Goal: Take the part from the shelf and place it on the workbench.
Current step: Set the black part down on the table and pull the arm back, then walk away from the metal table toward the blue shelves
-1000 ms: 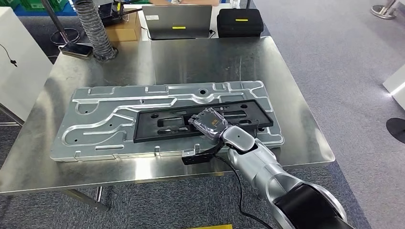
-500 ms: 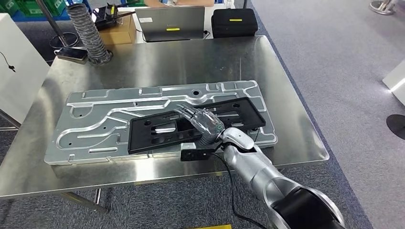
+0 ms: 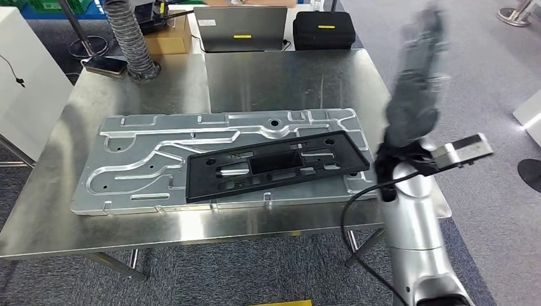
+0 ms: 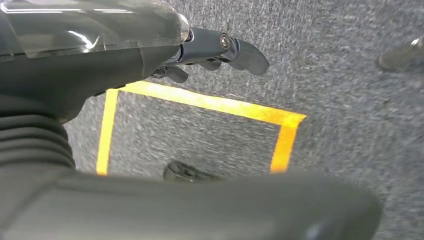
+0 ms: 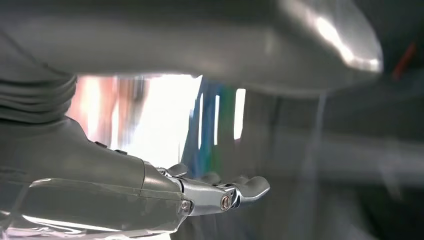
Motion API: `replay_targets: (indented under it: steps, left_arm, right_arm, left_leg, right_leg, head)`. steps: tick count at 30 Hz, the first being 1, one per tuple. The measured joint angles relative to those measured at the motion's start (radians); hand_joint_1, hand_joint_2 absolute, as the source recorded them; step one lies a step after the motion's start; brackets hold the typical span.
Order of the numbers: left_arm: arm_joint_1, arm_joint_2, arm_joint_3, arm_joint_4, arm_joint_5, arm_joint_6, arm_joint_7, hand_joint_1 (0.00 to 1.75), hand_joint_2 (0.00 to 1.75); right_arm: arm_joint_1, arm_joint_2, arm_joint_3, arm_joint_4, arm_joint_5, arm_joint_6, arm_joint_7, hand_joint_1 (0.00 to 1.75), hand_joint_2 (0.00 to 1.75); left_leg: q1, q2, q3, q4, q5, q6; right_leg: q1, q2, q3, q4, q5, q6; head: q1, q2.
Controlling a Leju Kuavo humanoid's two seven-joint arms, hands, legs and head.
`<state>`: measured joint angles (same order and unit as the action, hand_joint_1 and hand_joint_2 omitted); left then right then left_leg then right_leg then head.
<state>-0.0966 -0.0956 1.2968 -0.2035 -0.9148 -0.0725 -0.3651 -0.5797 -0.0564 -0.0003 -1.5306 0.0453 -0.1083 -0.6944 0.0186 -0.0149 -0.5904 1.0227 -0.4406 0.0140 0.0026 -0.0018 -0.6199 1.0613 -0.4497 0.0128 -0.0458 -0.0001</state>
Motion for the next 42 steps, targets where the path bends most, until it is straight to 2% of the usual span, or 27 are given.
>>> replay_targets:
  steps: [1, 3, 5, 6, 7, 9, 10, 11, 12, 15, 17, 20, 22, 24, 25, 26, 27, 28, 29, 31, 32, 35, 36, 37, 40, 41, 42]
  left_arm:
    - [0.001, -0.001, 0.007, 0.000, 0.011, -0.003, -0.007, 0.00, 0.00]
    - [0.004, -0.004, 0.020, 0.000, 0.027, -0.007, -0.016, 0.00, 0.00]
    - [0.006, -0.006, 0.031, 0.000, 0.034, -0.010, -0.021, 0.00, 0.00]
    - [0.006, -0.007, 0.034, 0.000, 0.034, -0.010, -0.020, 0.00, 0.00]
    - [0.006, -0.007, 0.037, 0.000, 0.033, -0.011, -0.019, 0.00, 0.00]
    - [0.010, -0.008, 0.039, 0.000, 0.030, -0.012, -0.014, 0.00, 0.00]
    - [0.012, -0.008, 0.039, 0.000, 0.028, -0.012, -0.013, 0.00, 0.00]
    - [0.015, -0.008, 0.039, 0.000, 0.027, -0.012, -0.012, 0.00, 0.00]
    - [0.016, -0.007, 0.040, 0.000, 0.026, -0.013, -0.012, 0.00, 0.00]
    - [0.014, -0.004, 0.040, 0.000, 0.022, -0.017, -0.013, 0.00, 0.00]
    - [0.011, -0.003, 0.040, 0.000, 0.019, -0.018, -0.015, 0.00, 0.00]
    - [0.010, -0.003, 0.041, 0.000, 0.017, -0.023, -0.014, 0.00, 0.00]
    - [0.007, -0.003, 0.041, 0.000, 0.016, -0.023, -0.014, 0.00, 0.00]
    - [0.006, -0.004, 0.042, 0.000, 0.017, -0.024, -0.013, 0.00, 0.00]
    - [0.007, -0.005, 0.042, 0.000, 0.019, -0.024, -0.011, 0.00, 0.00]
    - [0.007, -0.006, 0.042, 0.000, 0.020, -0.025, -0.010, 0.00, 0.00]
    - [0.007, -0.007, 0.042, 0.000, 0.021, -0.026, -0.007, 0.00, 0.00]
    - [0.008, -0.009, 0.042, 0.000, 0.021, -0.026, -0.005, 0.00, 0.00]
    - [0.009, -0.011, 0.042, 0.000, 0.021, -0.027, -0.003, 0.00, 0.00]
    - [0.009, -0.016, 0.042, 0.000, 0.020, -0.027, 0.001, 0.00, 0.00]
    - [0.009, -0.018, 0.042, 0.000, 0.018, -0.027, 0.004, 0.00, 0.00]
    - [0.011, -0.024, 0.041, 0.000, 0.011, -0.027, 0.015, 0.00, 0.00]
    - [0.013, -0.025, 0.041, 0.001, 0.010, -0.027, 0.019, 0.00, 0.00]
    - [0.015, -0.027, 0.041, 0.001, 0.007, -0.027, 0.023, 0.00, 0.00]
    - [0.016, -0.033, 0.041, 0.001, 0.001, -0.025, 0.035, 0.00, 0.00]
    - [0.017, -0.034, 0.041, 0.001, 0.000, -0.024, 0.038, 0.00, 0.00]
    - [0.017, -0.035, 0.041, 0.001, 0.000, -0.023, 0.042, 0.00, 0.00]
  right_arm:
    - [0.012, -0.015, -0.070, -0.041, 0.116, -0.112, 0.003, 0.00, 0.00]
    - [0.061, -0.049, -0.194, -0.091, 0.295, -0.281, 0.010, 0.00, 0.00]
    - [0.148, -0.084, -0.312, -0.110, 0.404, -0.404, 0.013, 0.00, 0.00]
    - [0.201, -0.098, -0.373, -0.111, 0.431, -0.453, 0.013, 0.00, 0.00]
    - [0.256, -0.108, -0.430, -0.108, 0.446, -0.494, 0.011, 0.00, 0.00]
    - [0.360, -0.115, -0.549, -0.090, 0.481, -0.553, 0.005, 0.00, 0.00]
    - [0.404, -0.114, -0.605, -0.075, 0.507, -0.569, 0.003, 0.00, 0.00]
    - [0.439, -0.112, -0.662, -0.054, 0.542, -0.578, 0.001, 0.00, 0.00]
    - [0.465, -0.110, -0.714, -0.029, 0.587, -0.581, 0.001, 0.00, 0.00]
    - [0.506, -0.099, -0.851, 0.061, 0.742, -0.585, 0.000, 0.00, 0.00]
    - [0.519, -0.090, -0.936, 0.125, 0.824, -0.585, 0.000, 0.00, 0.00]
    - [0.532, -0.077, -1.019, 0.207, 0.874, -0.586, 0.000, 0.00, 0.00]
    - [0.537, -0.072, -1.060, 0.275, 0.910, -0.587, 0.001, 0.00, 0.00]
    - [0.539, -0.065, -1.099, 0.354, 0.942, -0.587, 0.001, 0.00, 0.00]
    - [0.540, -0.062, -1.114, 0.394, 0.955, -0.587, 0.005, 0.00, 0.00]
    - [0.541, -0.060, -1.127, 0.441, 0.972, -0.587, 0.014, 0.00, 0.00]
    - [0.542, -0.060, -1.139, 0.493, 0.992, -0.587, 0.025, 0.00, 0.00]
    - [0.542, -0.061, -1.151, 0.551, 1.019, -0.586, 0.041, 0.00, 0.00]
    - [0.542, -0.063, -1.162, 0.609, 1.048, -0.584, 0.061, 0.00, 0.00]
    - [0.538, -0.070, -1.178, 0.727, 1.101, -0.570, 0.122, 0.00, 0.00]
    - [0.536, -0.074, -1.182, 0.789, 1.126, -0.556, 0.163, 0.00, 0.00]
    - [0.534, -0.080, -1.191, 0.954, 1.175, -0.498, 0.270, 0.00, 0.00]
    - [0.532, -0.079, -1.194, 0.997, 1.179, -0.476, 0.292, 0.00, 0.00]
    - [0.531, -0.076, -1.196, 1.034, 1.179, -0.451, 0.313, 0.00, 0.00]
    - [0.528, -0.062, -1.209, 1.120, 1.175, -0.364, 0.376, 0.00, 0.00]
    - [0.528, -0.055, -1.212, 1.143, 1.181, -0.338, 0.403, 0.00, 0.00]
    - [0.528, -0.047, -1.214, 1.165, 1.192, -0.315, 0.429, 0.00, 0.00]
  left_leg:
    - [0.000, -0.001, 0.000, -0.001, -0.001, -0.003]
    - [0.000, -0.002, 0.004, -0.004, -0.002, -0.011]
    - [0.001, 0.001, 0.009, -0.002, -0.011, -0.019]
    - [0.000, 0.005, 0.005, 0.016, -0.029, -0.022]
    - [0.000, 0.008, -0.009, 0.056, -0.058, -0.024]
    - [0.000, 0.011, -0.058, 0.181, -0.134, -0.026]
    - [0.000, 0.011, -0.079, 0.237, -0.159, -0.027]
    - [0.000, 0.011, -0.085, 0.261, -0.165, -0.027]
    - [0.000, 0.011, -0.071, 0.244, -0.151, -0.025]
    - [-0.005, 0.009, 0.038, 0.051, -0.074, -0.012]
    - [-0.010, 0.009, 0.068, -0.011, -0.058, -0.004]
    - [-0.012, 0.011, 0.064, -0.021, -0.037, 0.010]
    - [-0.008, 0.015, 0.055, -0.032, -0.016, 0.021]
    - [-0.009, 0.017, 0.035, -0.033, 0.000, 0.026]
    - [-0.009, 0.017, 0.023, -0.033, 0.009, 0.025]
    - [-0.009, 0.017, 0.011, -0.032, 0.017, 0.024]
    - [-0.009, 0.018, -0.001, -0.030, 0.025, 0.022]
    - [-0.008, 0.018, -0.012, -0.028, 0.033, 0.018]
    - [-0.007, 0.018, -0.022, -0.026, 0.039, 0.015]
    - [-0.008, 0.018, -0.035, -0.023, 0.053, 0.003]
    - [-0.008, 0.019, -0.037, -0.023, 0.059, -0.004]
    - [-0.006, 0.019, -0.040, -0.026, 0.076, -0.026]
    - [-0.005, 0.019, -0.046, -0.017, 0.062, -0.031]
    - [-0.005, 0.018, -0.057, 0.008, 0.028, -0.034]
    - [-0.004, 0.018, -0.099, 0.185, -0.124, -0.036]
    - [-0.005, 0.018, -0.104, 0.240, -0.145, -0.037]
    - [-0.006, 0.018, -0.094, 0.268, -0.141, -0.036]
  right_leg:
    - [0.004, -0.001, 0.018, -0.039, 0.011, -0.005]
    - [0.011, -0.003, 0.027, -0.057, 0.013, -0.011]
    - [0.007, -0.006, 0.039, -0.070, 0.016, -0.018]
    - [0.004, -0.010, 0.045, -0.078, 0.019, -0.022]
    - [0.001, -0.014, 0.050, -0.083, 0.021, -0.026]
    - [0.002, -0.020, 0.050, -0.083, 0.022, -0.029]
    - [0.002, -0.021, 0.046, -0.081, 0.022, -0.029]
    - [0.003, -0.020, 0.042, -0.078, 0.022, -0.029]
    - [0.003, -0.018, 0.037, -0.073, 0.022, -0.029]
    - [0.004, -0.011, 0.028, -0.060, 0.023, -0.025]
    - [0.003, -0.009, 0.024, -0.055, 0.026, -0.015]
    - [-0.001, -0.005, 0.021, -0.055, 0.031, 0.007]
    - [-0.006, -0.001, 0.003, -0.010, -0.020, 0.021]
    - [-0.014, 0.001, -0.035, 0.105, -0.113, 0.034]
    - [-0.018, 0.001, -0.050, 0.165, -0.146, 0.039]
    - [-0.021, 0.001, -0.053, 0.203, -0.160, 0.043]
    - [-0.023, 0.000, -0.037, 0.206, -0.151, 0.046]
    - [-0.026, 0.000, -0.003, 0.171, -0.126, 0.047]
    - [-0.029, 0.000, 0.047, 0.106, -0.098, 0.048]
    - [-0.029, 0.002, 0.142, -0.036, -0.079, 0.041]
    - [-0.026, 0.003, 0.167, -0.079, -0.080, 0.033]
    - [-0.017, 0.007, 0.161, -0.096, -0.068, 0.006]
    - [-0.018, 0.006, 0.152, -0.096, -0.058, -0.003]
    - [-0.019, 0.004, 0.141, -0.097, -0.047, -0.012]
    - [-0.013, 0.000, 0.100, -0.095, -0.015, -0.027]
    - [-0.010, 0.000, 0.085, -0.093, -0.005, -0.029]
    - [-0.007, 0.000, 0.068, -0.089, 0.006, -0.029]
  head:
    - [0.000, 0.000]
    - [0.000, 0.000]
    - [0.000, 0.000]
    - [0.000, 0.000]
    - [0.000, 0.000]
    - [0.000, 0.000]
    - [0.000, 0.000]
    - [0.000, 0.000]
    - [0.000, 0.000]
    - [0.000, 0.000]
    - [0.000, 0.000]
    - [0.000, 0.000]
    - [0.000, 0.000]
    - [0.000, 0.000]
    - [0.000, 0.000]
    - [0.000, 0.000]
    - [0.000, 0.000]
    - [0.000, 0.000]
    - [0.000, 0.000]
    - [0.000, 0.000]
    - [0.000, 0.000]
    - [0.000, 0.000]
    - [0.000, 0.000]
    - [0.000, 0.000]
    - [-0.001, 0.000]
    - [0.000, 0.000]
    - [-0.001, 0.000]
